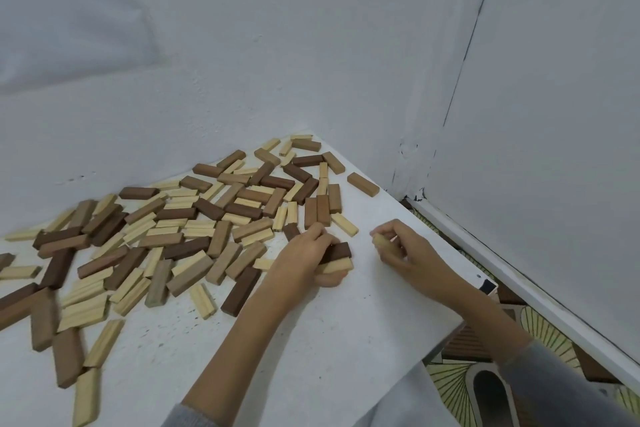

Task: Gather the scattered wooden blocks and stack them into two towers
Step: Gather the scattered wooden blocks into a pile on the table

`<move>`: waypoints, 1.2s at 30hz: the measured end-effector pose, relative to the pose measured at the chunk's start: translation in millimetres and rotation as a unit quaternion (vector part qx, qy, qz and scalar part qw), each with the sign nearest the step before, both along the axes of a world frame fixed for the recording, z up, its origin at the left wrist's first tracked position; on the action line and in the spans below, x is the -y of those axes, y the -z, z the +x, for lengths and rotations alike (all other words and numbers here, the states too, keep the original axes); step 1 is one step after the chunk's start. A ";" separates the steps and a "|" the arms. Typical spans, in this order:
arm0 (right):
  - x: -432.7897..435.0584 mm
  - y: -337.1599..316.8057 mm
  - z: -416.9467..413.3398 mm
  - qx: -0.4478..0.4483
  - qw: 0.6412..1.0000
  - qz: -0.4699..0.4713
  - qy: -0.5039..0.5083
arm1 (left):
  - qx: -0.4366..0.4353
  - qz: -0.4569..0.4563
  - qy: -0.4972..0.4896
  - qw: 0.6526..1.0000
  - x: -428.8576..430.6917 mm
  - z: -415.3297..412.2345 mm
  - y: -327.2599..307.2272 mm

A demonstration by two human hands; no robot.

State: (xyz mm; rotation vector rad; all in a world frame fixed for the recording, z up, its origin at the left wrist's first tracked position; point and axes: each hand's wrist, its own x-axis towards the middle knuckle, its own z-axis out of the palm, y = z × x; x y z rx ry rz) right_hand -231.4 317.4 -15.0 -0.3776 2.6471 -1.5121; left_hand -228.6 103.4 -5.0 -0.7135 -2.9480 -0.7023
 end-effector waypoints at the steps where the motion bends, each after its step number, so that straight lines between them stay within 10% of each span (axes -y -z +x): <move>1: 7.0 0.5 -4.5 0.016 1.000 -0.012 0.014 | -0.008 0.027 -0.007 1.000 1.3 2.6 -1.3; 12: 70.8 22.8 -36.6 -0.138 0.957 0.209 0.147 | -0.077 0.129 -0.115 0.982 50.9 13.0 0.5; 36: 231.7 -1.4 -83.4 -0.097 0.990 0.059 -0.078 | -0.105 0.183 -0.342 0.916 175.7 9.3 9.7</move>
